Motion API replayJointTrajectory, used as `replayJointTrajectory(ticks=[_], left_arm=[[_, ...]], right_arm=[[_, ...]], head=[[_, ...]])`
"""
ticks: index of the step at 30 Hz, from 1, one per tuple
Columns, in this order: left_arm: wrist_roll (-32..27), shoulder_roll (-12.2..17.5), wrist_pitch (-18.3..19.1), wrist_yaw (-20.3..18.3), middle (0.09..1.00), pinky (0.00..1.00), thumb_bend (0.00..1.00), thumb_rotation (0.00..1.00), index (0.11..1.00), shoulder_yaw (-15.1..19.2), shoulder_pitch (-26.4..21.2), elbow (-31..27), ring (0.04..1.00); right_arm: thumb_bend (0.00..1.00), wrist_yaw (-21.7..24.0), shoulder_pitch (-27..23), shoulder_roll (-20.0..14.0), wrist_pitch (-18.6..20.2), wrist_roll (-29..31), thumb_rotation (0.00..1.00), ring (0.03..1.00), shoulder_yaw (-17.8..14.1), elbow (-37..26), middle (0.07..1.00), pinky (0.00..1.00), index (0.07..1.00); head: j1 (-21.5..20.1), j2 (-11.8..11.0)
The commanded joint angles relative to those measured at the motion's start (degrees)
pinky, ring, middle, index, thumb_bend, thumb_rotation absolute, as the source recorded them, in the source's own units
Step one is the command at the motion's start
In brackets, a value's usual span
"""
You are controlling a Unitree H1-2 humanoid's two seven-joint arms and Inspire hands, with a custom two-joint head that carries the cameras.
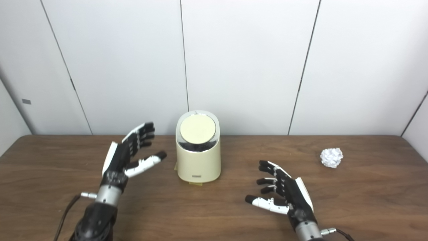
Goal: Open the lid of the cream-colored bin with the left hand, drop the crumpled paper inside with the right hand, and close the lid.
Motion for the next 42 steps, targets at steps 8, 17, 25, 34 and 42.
replayJointTrajectory(ticks=[8, 17, 25, 34, 42], left_arm=[[3.7, 0.2, 3.7, 1.0, 0.93, 0.89, 0.81, 0.35, 0.918, -2.4, -8.5, -1.7, 0.963], [7.1, 0.2, 8.3, 1.4, 0.905, 0.92, 0.9, 0.4, 0.892, -4.4, -14.9, 1.8, 0.942], [10.8, 0.8, 8.2, 1.9, 0.997, 0.95, 0.93, 0.37, 0.992, -7.2, -18.8, 8.0, 0.999], [16.6, 0.4, 9.9, 4.3, 1.0, 0.96, 0.97, 0.34, 1.0, -10.1, -20.3, 12.1, 1.0], [20.5, 0.7, 9.9, 6.0, 1.0, 1.0, 0.91, 0.26, 1.0, -12.7, -20.2, 14.6, 1.0]], right_arm=[[0.85, -0.2, -1.7, -0.6, -2.6, -0.3, 0.2, 0.66, 0.1, -1.2, 0.807, 0.53, 0.807], [0.84, -0.5, -1.8, -0.2, -2.9, -0.5, 0.15, 0.655, 0.3, -1.0, 0.808, 0.52, 0.801], [0.85, -1.0, -1.9, 0.4, -3.1, -0.8, 0.14, 0.647, 0.4, -1.1, 0.802, 0.53, 0.797], [0.84, -0.9, -1.7, 1.2, -2.5, -0.6, 0.15, 0.657, 0.7, -1.9, 0.813, 0.53, 0.808], [0.82, -0.9, -2.2, 2.0, -1.4, -1.2, 0.14, 0.652, 1.3, -2.5, 0.812, 0.53, 0.809]], head=[[-0.1, 0.0], [-0.3, -0.2], [-0.7, -0.2], [-1.2, 0.0], [-1.7, 0.0]])
